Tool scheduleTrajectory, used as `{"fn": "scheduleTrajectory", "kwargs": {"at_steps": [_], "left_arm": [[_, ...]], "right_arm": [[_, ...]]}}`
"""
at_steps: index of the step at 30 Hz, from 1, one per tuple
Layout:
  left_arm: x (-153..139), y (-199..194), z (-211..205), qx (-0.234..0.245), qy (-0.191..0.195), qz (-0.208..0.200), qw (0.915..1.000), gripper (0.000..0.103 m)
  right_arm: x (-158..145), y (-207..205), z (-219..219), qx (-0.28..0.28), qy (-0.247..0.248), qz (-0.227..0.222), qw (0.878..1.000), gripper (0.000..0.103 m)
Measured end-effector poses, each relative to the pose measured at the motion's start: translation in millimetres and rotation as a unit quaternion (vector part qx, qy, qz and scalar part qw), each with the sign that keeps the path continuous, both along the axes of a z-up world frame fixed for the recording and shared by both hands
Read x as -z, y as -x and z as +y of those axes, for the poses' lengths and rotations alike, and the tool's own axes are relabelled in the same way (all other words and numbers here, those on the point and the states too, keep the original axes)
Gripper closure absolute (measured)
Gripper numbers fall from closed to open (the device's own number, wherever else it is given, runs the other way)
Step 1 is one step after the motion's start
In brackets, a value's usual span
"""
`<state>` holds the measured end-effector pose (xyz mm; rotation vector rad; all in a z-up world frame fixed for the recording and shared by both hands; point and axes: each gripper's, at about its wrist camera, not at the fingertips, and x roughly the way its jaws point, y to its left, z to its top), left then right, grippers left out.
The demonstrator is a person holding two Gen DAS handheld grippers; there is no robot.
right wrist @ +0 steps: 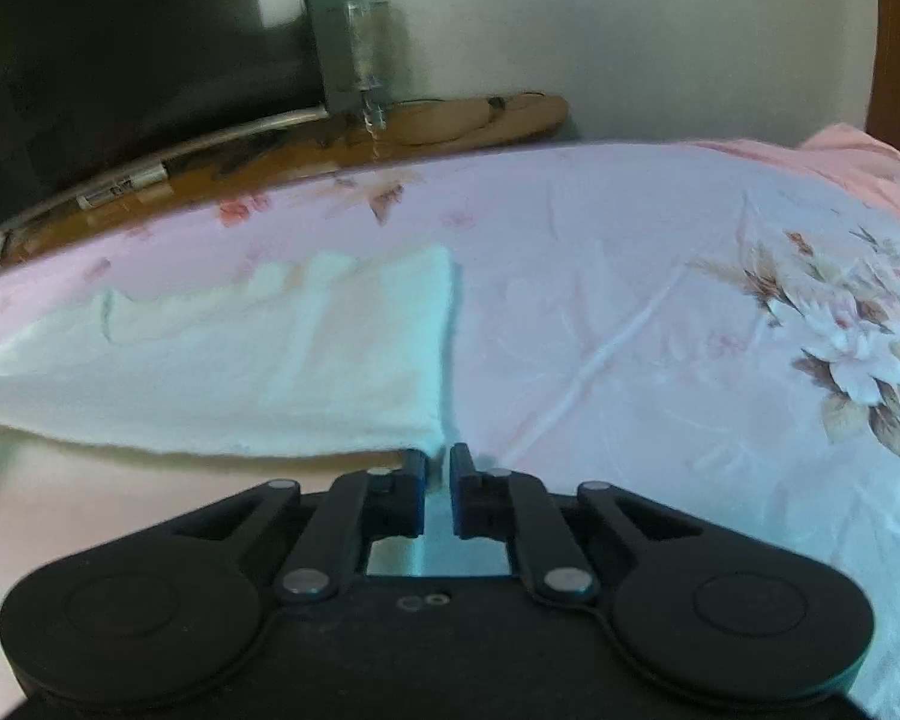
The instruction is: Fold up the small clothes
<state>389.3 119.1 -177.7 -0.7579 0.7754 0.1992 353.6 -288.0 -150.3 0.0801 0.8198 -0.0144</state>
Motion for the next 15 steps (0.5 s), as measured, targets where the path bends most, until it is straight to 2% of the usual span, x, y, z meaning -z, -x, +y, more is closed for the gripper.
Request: {"fn": "scheduleTrajectory", "kwargs": {"at_steps": [4, 6, 8, 9, 10, 12, 13, 14, 15], "left_arm": [[9.1, 3.8, 0.0, 0.006, -0.007, 0.012, 0.9999, 0.099], [6.7, 6.0, 1.9, -0.005, -0.01, 0.004, 0.9999, 0.099], [5.2, 5.6, 4.1, -0.014, -0.009, 0.002, 0.9999, 0.099], [5.2, 5.0, 4.3, -0.013, -0.012, 0.001, 0.9998, 0.099], [4.8, 5.1, 4.0, -0.011, -0.017, 0.0, 0.9998, 0.099], [7.0, 5.2, 1.7, -0.004, -0.027, 0.005, 0.9996, 0.099], [10.9, 4.7, 1.5, 0.0, -0.027, 0.014, 0.9996, 0.099], [11.6, 5.6, 2.2, 0.001, -0.025, 0.012, 0.9996, 0.099], [10.2, 6.3, 3.4, 0.003, -0.024, 0.014, 0.9996, 0.098]], "right_arm": [[-10.8, 5.9, 1.2, -0.014, -0.006, -0.003, 1.0, 0.092], [-9.5, 3.8, -4.7, -0.028, -0.055, 0.017, 0.998, 0.086], [-9.4, 4.0, -7.9, -0.021, -0.077, 0.018, 0.997, 0.084], [-10.4, 4.2, -8.7, -0.017, -0.083, 0.016, 0.996, 0.084], [-11.8, 5.1, -8.1, -0.015, -0.083, 0.011, 0.996, 0.09], [-15.7, 8.8, 2.0, -0.022, -0.04, -0.007, 0.999, 0.094], [-12.1, 9.2, 9.4, -0.026, 0.004, -0.005, 1.0, 0.094], [-4.8, 7.7, 10.6, -0.022, 0.022, 0.007, 0.999, 0.094], [-2.6, 8.2, 7.4, -0.018, 0.017, 0.007, 1.0, 0.099]]}}
